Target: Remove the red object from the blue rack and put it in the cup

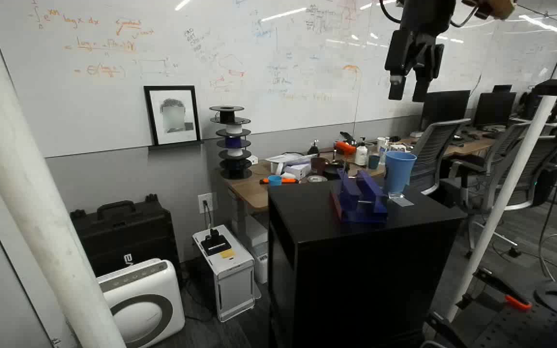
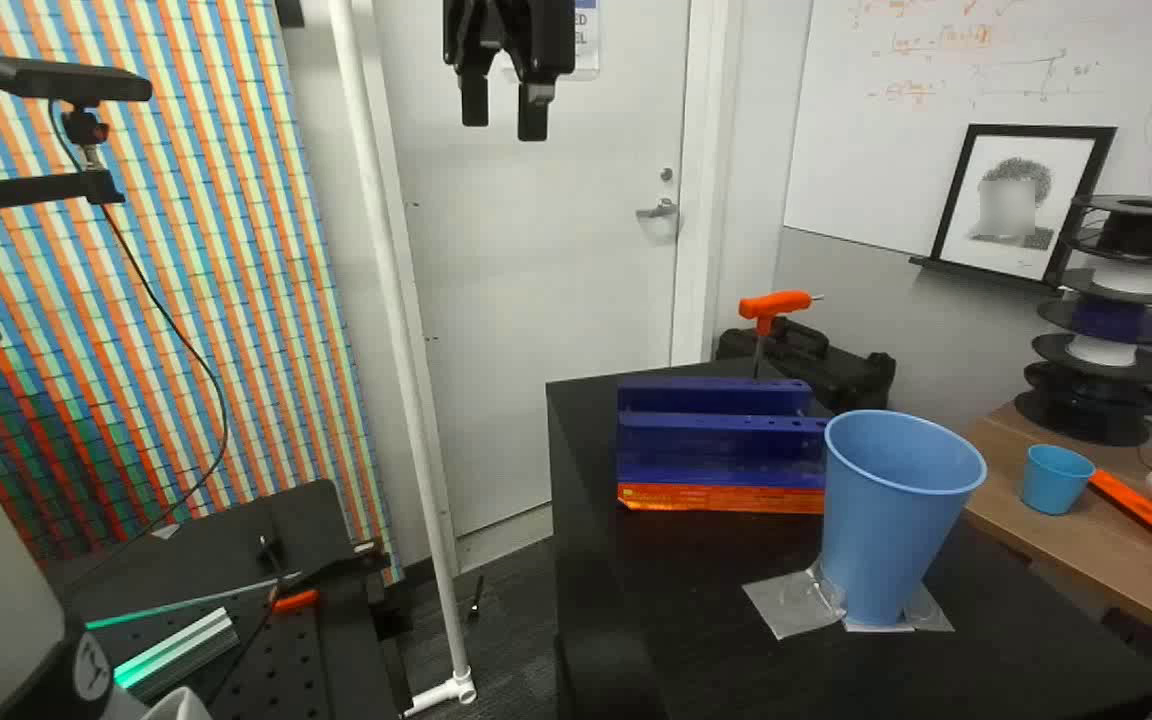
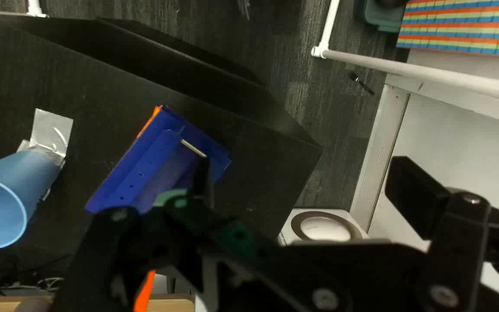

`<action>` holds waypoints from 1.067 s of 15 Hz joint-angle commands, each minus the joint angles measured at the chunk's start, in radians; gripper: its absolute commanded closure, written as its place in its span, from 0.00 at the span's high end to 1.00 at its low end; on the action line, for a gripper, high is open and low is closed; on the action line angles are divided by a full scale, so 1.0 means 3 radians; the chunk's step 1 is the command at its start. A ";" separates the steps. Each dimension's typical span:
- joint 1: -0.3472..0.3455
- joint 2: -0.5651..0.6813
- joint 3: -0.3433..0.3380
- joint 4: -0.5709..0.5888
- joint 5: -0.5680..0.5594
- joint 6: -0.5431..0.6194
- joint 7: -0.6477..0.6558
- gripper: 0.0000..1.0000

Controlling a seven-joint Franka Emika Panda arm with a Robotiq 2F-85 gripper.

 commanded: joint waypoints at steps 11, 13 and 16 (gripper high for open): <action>-0.0108 0.0196 0.0098 0.0138 -0.0195 0.0356 0.0201 1.00; -0.0170 0.0412 0.0081 0.0213 -0.0293 0.0583 0.0315 1.00; -0.0260 0.0754 0.0005 0.0316 -0.0369 0.0842 0.0386 1.00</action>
